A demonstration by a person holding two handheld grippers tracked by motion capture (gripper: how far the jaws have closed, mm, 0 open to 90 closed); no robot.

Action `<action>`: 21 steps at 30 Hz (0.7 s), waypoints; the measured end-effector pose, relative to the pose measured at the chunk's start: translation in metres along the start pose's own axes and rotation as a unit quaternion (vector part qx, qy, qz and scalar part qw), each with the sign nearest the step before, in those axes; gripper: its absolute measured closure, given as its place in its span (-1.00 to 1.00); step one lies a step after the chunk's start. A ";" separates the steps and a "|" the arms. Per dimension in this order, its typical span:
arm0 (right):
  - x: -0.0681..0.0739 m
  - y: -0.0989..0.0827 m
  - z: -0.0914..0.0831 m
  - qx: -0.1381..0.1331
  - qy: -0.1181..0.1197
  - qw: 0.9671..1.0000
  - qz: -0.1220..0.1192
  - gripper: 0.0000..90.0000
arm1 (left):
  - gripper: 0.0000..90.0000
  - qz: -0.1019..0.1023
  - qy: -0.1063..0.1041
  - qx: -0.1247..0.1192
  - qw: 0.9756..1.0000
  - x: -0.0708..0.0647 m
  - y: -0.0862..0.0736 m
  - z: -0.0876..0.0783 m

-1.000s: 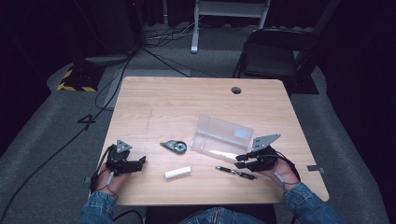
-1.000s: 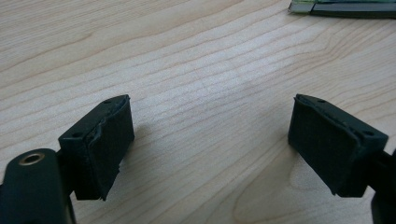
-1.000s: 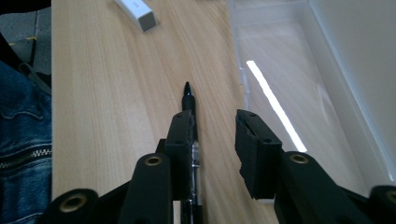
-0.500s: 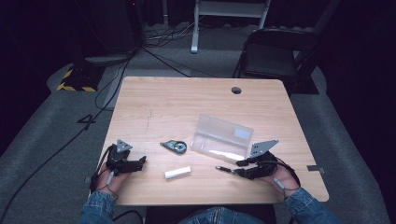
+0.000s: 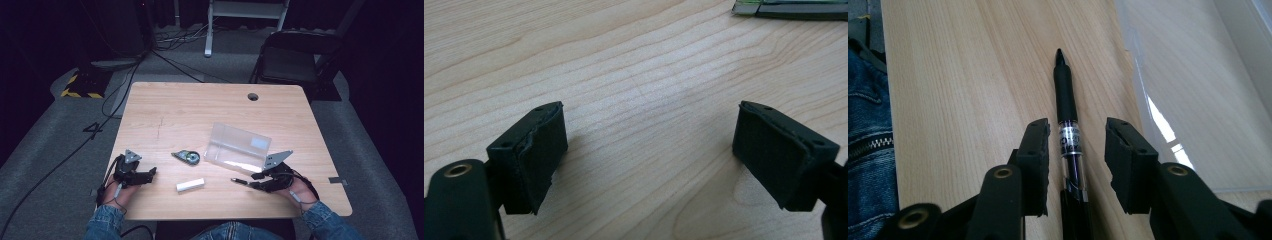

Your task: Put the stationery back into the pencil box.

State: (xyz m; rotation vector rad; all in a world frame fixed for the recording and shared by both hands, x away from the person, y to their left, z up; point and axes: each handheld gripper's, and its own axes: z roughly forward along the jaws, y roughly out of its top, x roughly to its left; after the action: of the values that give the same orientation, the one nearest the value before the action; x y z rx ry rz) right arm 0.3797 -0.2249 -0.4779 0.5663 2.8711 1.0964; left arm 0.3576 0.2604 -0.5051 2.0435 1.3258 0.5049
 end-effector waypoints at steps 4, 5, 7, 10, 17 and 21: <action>0.000 0.000 0.002 0.007 0.001 1.000 -0.002 0.45 | -0.67 0.000 0.001 0.000 1.000 0.000 0.000 0.000; 0.000 -0.001 0.002 0.010 0.001 1.000 -0.003 0.49 | -0.68 0.000 0.000 0.000 1.000 0.000 0.000 0.000; 0.000 -0.001 0.002 0.011 0.001 1.000 -0.002 0.51 | -0.68 0.000 -0.001 0.000 1.000 0.000 0.000 0.000; 0.000 0.000 0.004 0.016 0.002 1.000 -0.002 0.55 | -0.67 -0.001 0.000 0.000 1.000 0.000 0.000 0.000; 0.004 0.001 0.008 0.030 -0.002 0.999 -0.014 0.75 | -0.68 0.000 0.000 0.000 1.000 0.000 0.000 0.000; 0.004 0.001 0.007 0.034 0.000 0.999 -0.014 0.77 | -0.68 0.000 -0.001 0.000 1.000 0.000 0.000 0.000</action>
State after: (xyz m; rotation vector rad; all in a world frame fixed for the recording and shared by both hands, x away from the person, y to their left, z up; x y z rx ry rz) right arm 0.3768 -0.2180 -0.4824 0.5272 2.9169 1.0002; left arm 0.3578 0.2604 -0.5051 2.0437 1.3236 0.5039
